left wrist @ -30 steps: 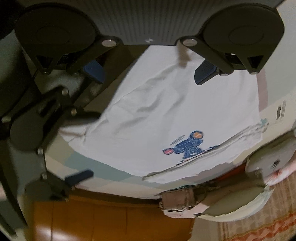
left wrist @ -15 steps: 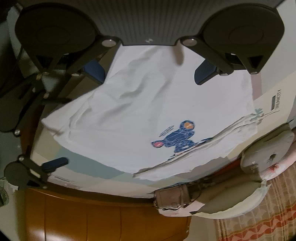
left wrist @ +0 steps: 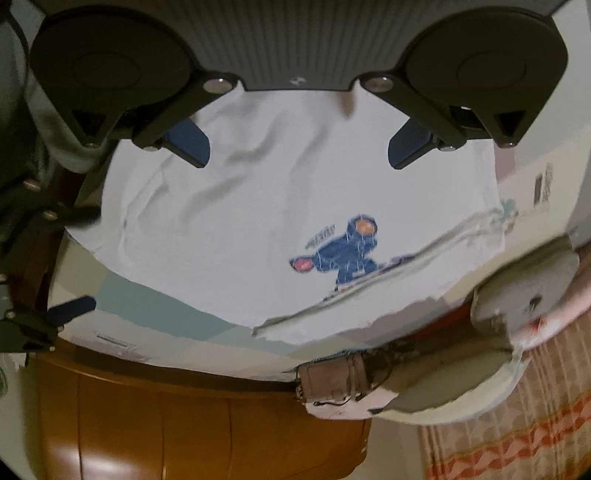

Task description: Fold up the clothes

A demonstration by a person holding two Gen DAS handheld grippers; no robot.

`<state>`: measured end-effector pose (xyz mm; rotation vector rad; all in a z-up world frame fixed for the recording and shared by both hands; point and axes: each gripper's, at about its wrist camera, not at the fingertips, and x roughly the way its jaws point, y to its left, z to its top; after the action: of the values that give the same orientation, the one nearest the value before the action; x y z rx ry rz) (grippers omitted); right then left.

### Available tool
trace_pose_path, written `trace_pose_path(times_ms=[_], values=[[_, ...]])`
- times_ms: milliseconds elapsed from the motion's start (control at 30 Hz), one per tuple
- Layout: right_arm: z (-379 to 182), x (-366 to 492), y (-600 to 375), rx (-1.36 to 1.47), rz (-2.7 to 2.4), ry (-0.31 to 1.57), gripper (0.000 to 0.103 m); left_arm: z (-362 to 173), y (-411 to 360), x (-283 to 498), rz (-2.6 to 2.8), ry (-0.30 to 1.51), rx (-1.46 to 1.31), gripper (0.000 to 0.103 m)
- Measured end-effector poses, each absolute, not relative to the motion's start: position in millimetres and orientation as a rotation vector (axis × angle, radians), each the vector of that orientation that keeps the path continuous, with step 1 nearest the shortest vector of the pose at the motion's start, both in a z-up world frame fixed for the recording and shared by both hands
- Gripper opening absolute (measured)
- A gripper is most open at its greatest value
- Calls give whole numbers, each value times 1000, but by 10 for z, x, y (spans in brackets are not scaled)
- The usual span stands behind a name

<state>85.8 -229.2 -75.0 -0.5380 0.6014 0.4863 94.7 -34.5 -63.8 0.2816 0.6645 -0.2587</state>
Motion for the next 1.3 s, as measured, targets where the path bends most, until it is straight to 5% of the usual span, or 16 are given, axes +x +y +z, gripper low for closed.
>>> trace_pose_path(times_ms=[133,567,1100,1300], values=[[-653,716,-2232,-517,640,587,88,-586,-389,920,-314,672,306,102],[-1237,582,-1584,-1020,661,534,89,-832,-573,642,-427,780,467,102],[-780,644,-1820,-810,590,477,88,-804,-633,946,-336,686,479,102],[-563,531,-1935,-693,799,539,56,-696,-561,1130,-326,676,474,102]])
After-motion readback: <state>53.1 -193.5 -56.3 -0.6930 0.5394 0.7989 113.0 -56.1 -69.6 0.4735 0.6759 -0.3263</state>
